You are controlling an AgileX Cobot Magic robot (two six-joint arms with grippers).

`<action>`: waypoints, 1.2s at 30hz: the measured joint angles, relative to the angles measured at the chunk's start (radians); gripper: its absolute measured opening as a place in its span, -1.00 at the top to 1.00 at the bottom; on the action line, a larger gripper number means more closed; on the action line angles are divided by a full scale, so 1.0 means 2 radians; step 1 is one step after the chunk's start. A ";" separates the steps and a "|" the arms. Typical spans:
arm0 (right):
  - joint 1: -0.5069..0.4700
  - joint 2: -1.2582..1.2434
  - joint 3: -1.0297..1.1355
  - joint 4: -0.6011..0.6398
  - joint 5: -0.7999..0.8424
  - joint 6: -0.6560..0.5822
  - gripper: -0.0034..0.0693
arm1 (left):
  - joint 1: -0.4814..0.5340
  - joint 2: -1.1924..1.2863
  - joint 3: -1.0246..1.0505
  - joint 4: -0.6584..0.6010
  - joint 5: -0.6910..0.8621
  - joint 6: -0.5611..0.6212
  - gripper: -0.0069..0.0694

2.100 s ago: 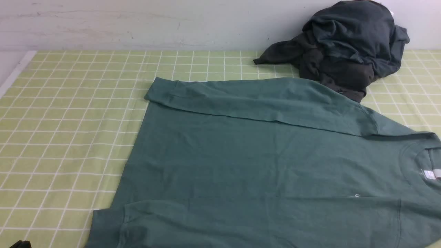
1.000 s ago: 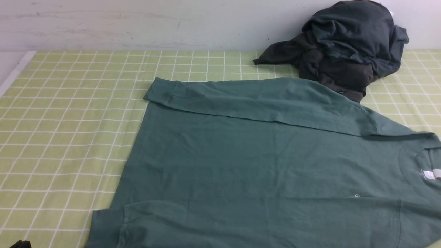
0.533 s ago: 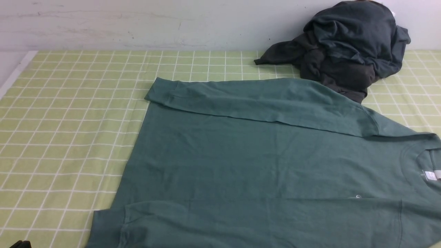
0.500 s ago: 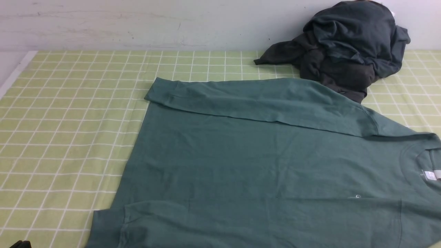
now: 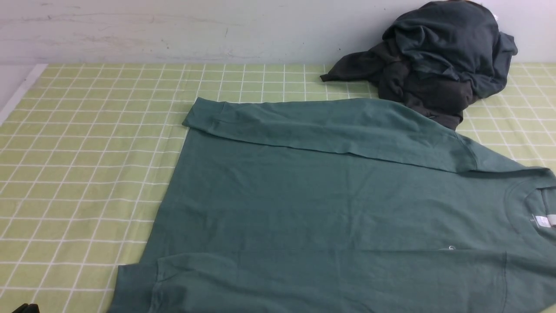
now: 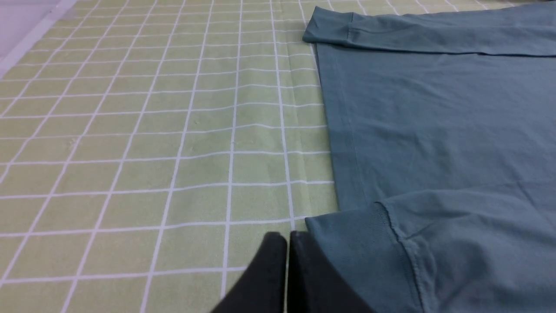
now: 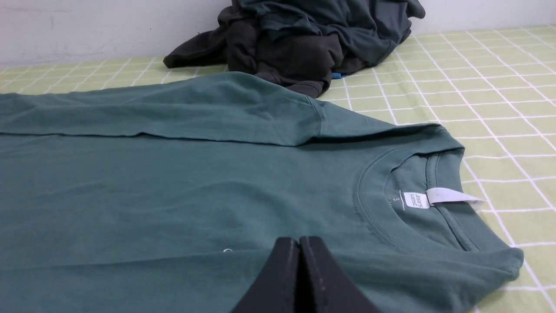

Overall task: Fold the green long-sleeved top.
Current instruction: Use the left arm to clamp the cuff closest to it

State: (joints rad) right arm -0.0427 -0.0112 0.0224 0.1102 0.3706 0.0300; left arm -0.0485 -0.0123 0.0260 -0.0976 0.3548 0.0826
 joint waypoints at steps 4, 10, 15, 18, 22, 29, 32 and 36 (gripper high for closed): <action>0.000 0.000 0.000 -0.001 0.000 0.000 0.94 | 0.000 0.000 0.001 0.001 -0.012 0.003 0.83; 0.000 0.000 0.003 0.028 -0.085 0.002 0.94 | 0.000 0.000 0.003 0.000 -0.177 0.002 0.83; 0.000 0.000 0.004 0.069 -0.297 0.017 0.94 | 0.000 0.000 0.003 -0.002 -0.349 0.002 0.83; 0.000 0.000 0.004 0.084 -0.365 0.037 0.94 | 0.000 0.000 0.003 -0.002 -0.434 -0.004 0.83; 0.000 0.000 0.004 0.088 -0.405 0.073 0.94 | 0.000 -0.001 -0.003 -0.013 -0.537 -0.028 0.83; 0.000 0.061 -0.108 -0.040 -0.346 0.071 0.94 | 0.000 0.099 -0.191 -0.011 -0.336 -0.036 0.83; 0.000 0.126 -0.184 -0.101 -0.283 0.070 0.94 | 0.000 0.175 -0.264 -0.007 -0.244 -0.037 0.83; 0.000 0.245 -0.276 -0.155 -0.110 0.080 0.94 | 0.000 0.320 -0.324 -0.010 -0.083 -0.041 0.83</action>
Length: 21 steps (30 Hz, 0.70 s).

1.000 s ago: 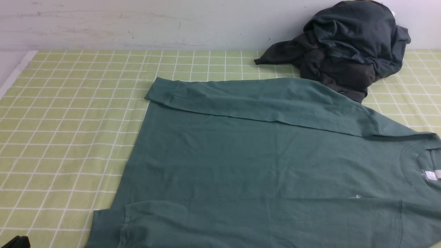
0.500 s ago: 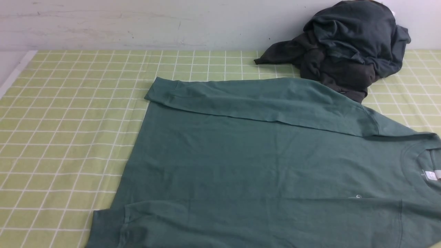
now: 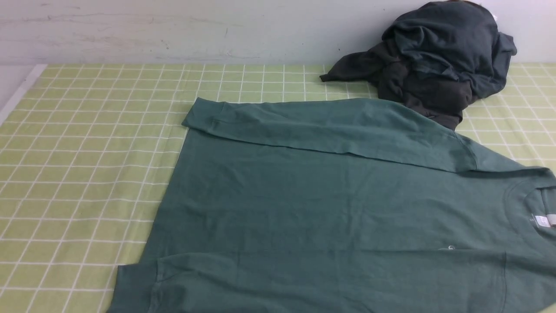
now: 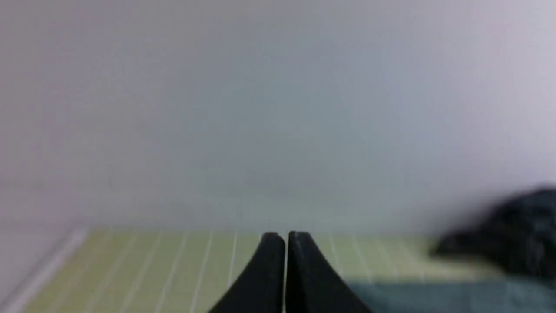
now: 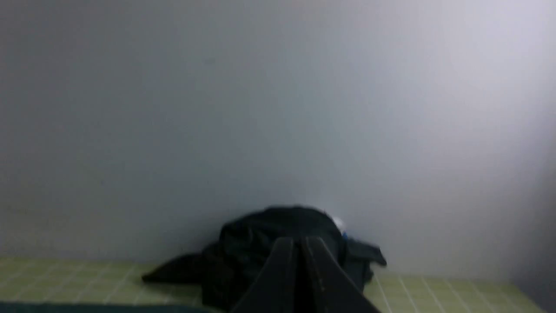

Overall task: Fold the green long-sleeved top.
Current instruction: Use the left arm to clamp the cuff closest to it

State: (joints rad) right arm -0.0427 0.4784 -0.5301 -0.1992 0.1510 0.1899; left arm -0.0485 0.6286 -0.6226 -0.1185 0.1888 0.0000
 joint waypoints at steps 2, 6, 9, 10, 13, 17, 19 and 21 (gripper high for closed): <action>0.000 0.049 -0.028 0.016 0.093 0.011 0.94 | 0.000 0.055 -0.002 -0.010 0.057 0.000 0.83; 0.018 0.141 -0.062 0.097 0.257 -0.020 0.94 | 0.000 0.170 -0.002 -0.034 0.163 0.016 0.80; 0.046 0.191 -0.064 0.161 0.321 -0.103 0.94 | 0.000 0.252 -0.003 -0.047 0.194 0.031 0.65; 0.058 0.208 -0.064 0.179 0.330 -0.141 0.94 | 0.000 0.280 -0.003 -0.051 0.195 0.035 0.55; 0.078 0.236 -0.064 0.222 0.329 -0.205 0.94 | 0.000 0.331 -0.003 -0.053 0.187 0.039 0.28; 0.102 0.265 -0.064 0.276 0.290 -0.276 0.94 | 0.000 0.404 -0.014 -0.053 0.160 0.043 -0.10; 0.104 0.269 -0.064 0.286 0.280 -0.288 0.94 | 0.000 0.419 -0.018 -0.053 0.154 0.043 -0.14; 0.106 0.275 -0.066 0.307 0.255 -0.309 0.94 | 0.000 0.456 -0.032 -0.053 0.148 0.043 -0.14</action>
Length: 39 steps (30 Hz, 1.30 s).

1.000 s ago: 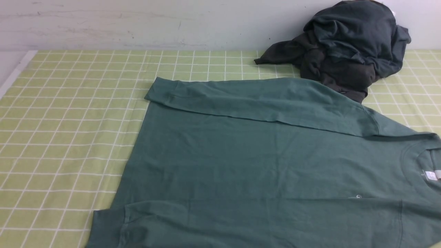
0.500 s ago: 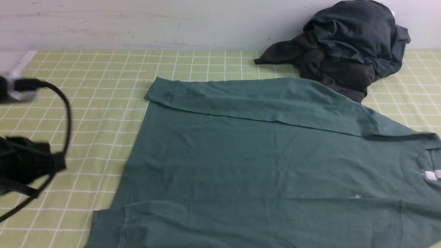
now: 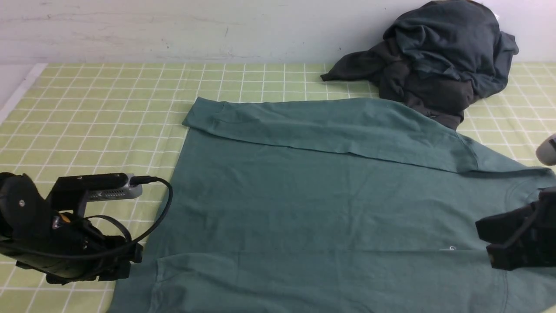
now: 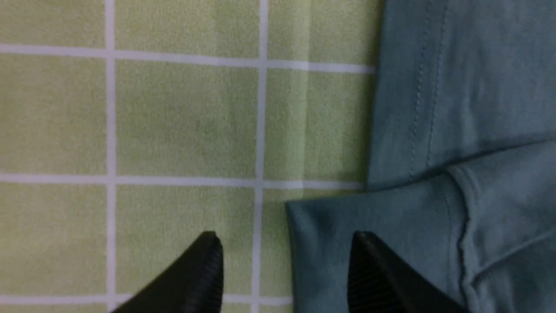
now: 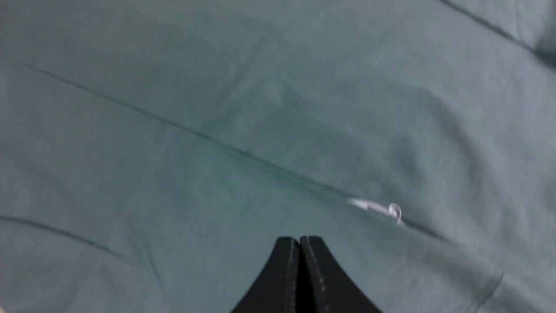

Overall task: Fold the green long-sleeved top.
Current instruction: Use the left arm to clamp the cuff closest to it, then use the left arm to drag and place the cuff at the centered position on the left edge of the fabric

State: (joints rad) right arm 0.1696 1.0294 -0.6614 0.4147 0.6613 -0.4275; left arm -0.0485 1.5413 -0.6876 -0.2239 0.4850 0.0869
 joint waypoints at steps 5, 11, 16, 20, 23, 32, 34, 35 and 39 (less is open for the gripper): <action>0.000 0.005 0.000 0.006 -0.014 -0.007 0.94 | 0.000 0.032 -0.011 -0.004 -0.005 0.009 0.26; 0.000 0.005 0.000 0.006 -0.015 -0.008 0.94 | 0.000 0.033 -0.015 -0.019 0.001 0.031 0.75; 0.000 0.006 0.000 0.006 -0.017 -0.009 0.94 | 0.000 0.014 -0.038 -0.028 0.039 0.044 0.82; 0.000 0.006 0.000 0.006 -0.018 -0.010 0.94 | 0.000 -0.002 -0.066 -0.030 0.078 0.044 0.82; 0.000 0.006 0.000 0.006 -0.018 -0.010 0.94 | 0.000 -0.005 -0.075 -0.030 0.103 0.049 0.82; 0.000 0.006 0.000 0.006 -0.023 -0.010 0.94 | 0.000 -0.005 -0.135 -0.072 0.120 0.117 0.82; 0.000 0.006 0.000 0.006 -0.024 -0.010 0.94 | 0.000 -0.005 -0.160 -0.077 0.130 0.127 0.82; 0.000 0.006 0.000 0.006 -0.024 -0.010 0.94 | 0.000 -0.005 -0.168 -0.077 0.132 0.129 0.82; 0.000 0.006 0.000 0.006 -0.025 -0.011 0.94 | 0.000 -0.005 -0.224 -0.078 0.135 0.135 0.82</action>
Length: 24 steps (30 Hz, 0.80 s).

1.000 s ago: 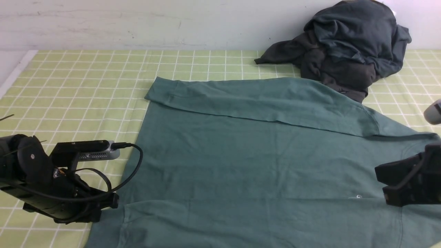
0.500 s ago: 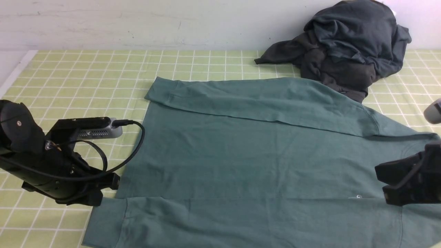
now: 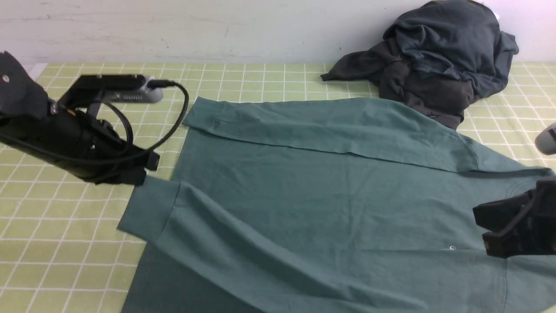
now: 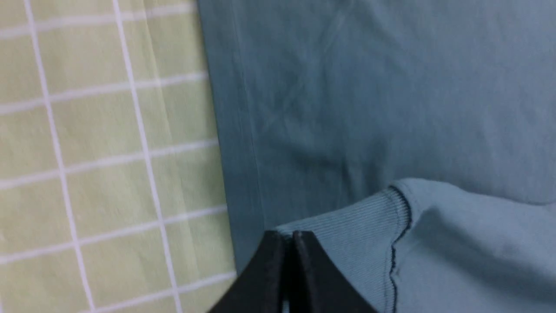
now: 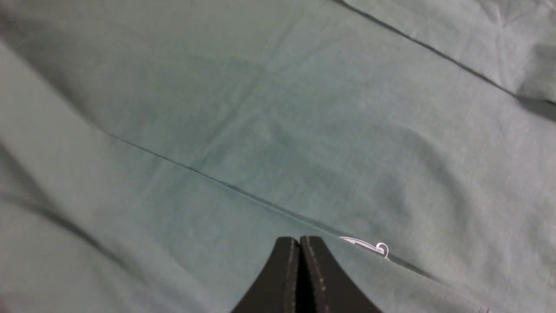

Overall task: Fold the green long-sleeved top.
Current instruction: Use the left arm to drag and place the cuff at the centered position on the left edge of the fabric, then use the left arm to clamp the cuff farthest from it

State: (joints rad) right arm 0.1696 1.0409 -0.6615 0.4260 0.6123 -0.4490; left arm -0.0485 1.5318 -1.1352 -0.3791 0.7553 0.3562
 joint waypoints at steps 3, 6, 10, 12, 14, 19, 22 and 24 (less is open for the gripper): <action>0.000 0.000 0.000 -0.002 -0.001 0.000 0.94 | 0.000 0.000 -0.032 -0.003 -0.008 0.001 0.82; 0.000 0.000 0.000 -0.004 -0.001 0.000 0.94 | 0.000 0.004 -0.067 -0.007 -0.023 0.001 0.82; 0.000 0.000 0.000 -0.004 -0.001 0.000 0.94 | 0.000 0.052 -0.119 -0.010 -0.036 0.001 0.82; 0.000 0.000 0.000 -0.003 -0.001 0.000 0.94 | 0.000 0.082 -0.136 -0.010 -0.036 0.001 0.82; 0.000 0.000 0.000 0.000 -0.001 0.000 0.94 | 0.000 0.133 -0.164 -0.010 -0.036 0.001 0.82; 0.000 0.000 0.000 0.006 -0.001 0.000 0.94 | 0.000 0.272 -0.279 0.007 -0.019 -0.001 0.59; 0.000 0.000 0.000 0.006 -0.001 0.000 0.94 | 0.000 0.300 -0.321 0.014 -0.012 -0.003 0.44; 0.000 0.000 0.000 0.006 -0.001 0.000 0.94 | 0.000 0.342 -0.378 0.024 -0.010 -0.012 0.20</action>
State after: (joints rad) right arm 0.1696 1.0409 -0.6615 0.4386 0.6099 -0.4481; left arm -0.0485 2.2149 -1.8913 -0.3313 0.7350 0.3316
